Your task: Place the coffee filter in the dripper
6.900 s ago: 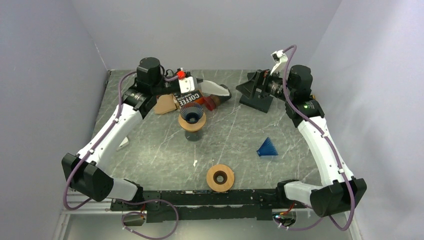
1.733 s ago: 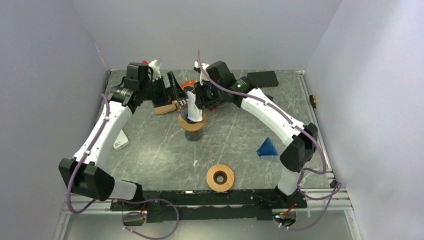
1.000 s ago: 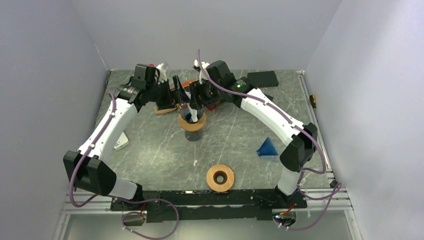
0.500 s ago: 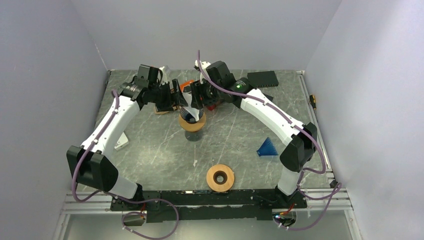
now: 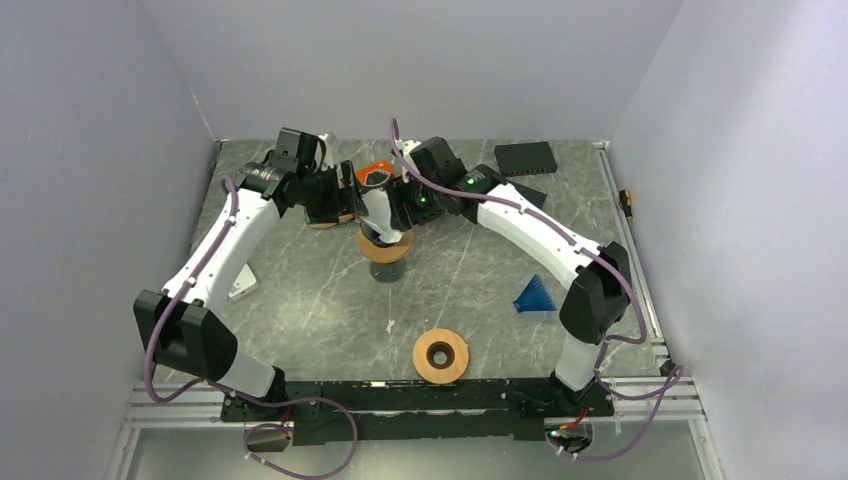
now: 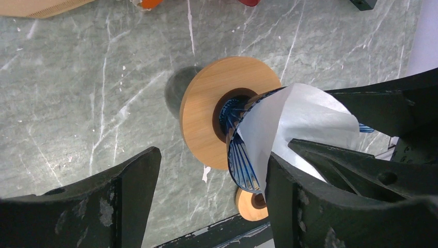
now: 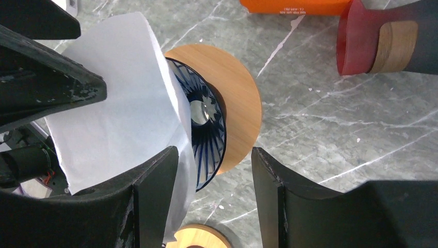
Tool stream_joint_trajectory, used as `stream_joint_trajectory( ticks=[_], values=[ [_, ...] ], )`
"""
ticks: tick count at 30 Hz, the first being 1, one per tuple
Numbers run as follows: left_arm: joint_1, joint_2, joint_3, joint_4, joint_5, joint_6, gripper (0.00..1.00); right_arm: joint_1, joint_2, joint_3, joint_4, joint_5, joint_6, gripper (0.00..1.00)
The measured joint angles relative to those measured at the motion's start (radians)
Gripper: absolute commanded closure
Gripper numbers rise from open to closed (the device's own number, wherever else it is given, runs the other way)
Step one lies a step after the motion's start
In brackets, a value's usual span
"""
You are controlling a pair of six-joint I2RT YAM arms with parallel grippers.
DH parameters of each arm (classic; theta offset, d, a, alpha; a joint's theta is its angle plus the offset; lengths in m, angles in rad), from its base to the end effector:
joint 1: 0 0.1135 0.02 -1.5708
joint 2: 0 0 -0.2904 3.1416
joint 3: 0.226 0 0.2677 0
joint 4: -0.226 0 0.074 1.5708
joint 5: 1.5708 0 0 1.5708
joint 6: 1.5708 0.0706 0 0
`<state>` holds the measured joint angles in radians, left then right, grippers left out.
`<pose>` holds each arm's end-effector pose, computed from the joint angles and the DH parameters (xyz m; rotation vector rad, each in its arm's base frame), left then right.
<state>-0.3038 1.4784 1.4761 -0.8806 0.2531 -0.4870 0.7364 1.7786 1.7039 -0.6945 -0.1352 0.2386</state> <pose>0.3235 -0.1200 0.3521 -0.1164 2.5258 -0.6451 0.3255 0.3079 0.3379 -0.6636 2.3290 0.6253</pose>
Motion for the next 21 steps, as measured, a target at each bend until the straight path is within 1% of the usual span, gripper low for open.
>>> stream_joint_trajectory(
  ticks=[2, 4, 8, 12, 16, 21],
  values=[
    [0.0, 0.0, 0.0, -0.001, -0.005, 0.003, 0.24, 0.0, 0.0, -0.011, 0.0, 0.0, 0.0, 0.42],
    [0.0, 0.003, 0.0, -0.001, -0.006, 0.005, 0.19, 0.0, 0.0, -0.013, 0.001, -0.001, 0.0, 0.42],
    [-0.005, 0.012, 0.0, -0.001, -0.006, 0.012, 0.15, 0.0, 0.0, -0.013, 0.014, -0.001, 0.0, 0.39],
    [-0.019, 0.019, 0.0, 0.0, -0.004, 0.021, 0.15, 0.0, 0.003, -0.012, 0.017, -0.004, 0.0, 0.34],
    [-0.031, 0.028, 0.0, 0.002, 0.003, 0.023, 0.16, 0.0, 0.019, -0.009, 0.026, -0.005, 0.001, 0.26],
    [-0.034, 0.058, 0.0, 0.0, 0.016, 0.022, 0.16, 0.0, 0.034, -0.009, 0.039, -0.008, 0.0, 0.23]
  ],
)
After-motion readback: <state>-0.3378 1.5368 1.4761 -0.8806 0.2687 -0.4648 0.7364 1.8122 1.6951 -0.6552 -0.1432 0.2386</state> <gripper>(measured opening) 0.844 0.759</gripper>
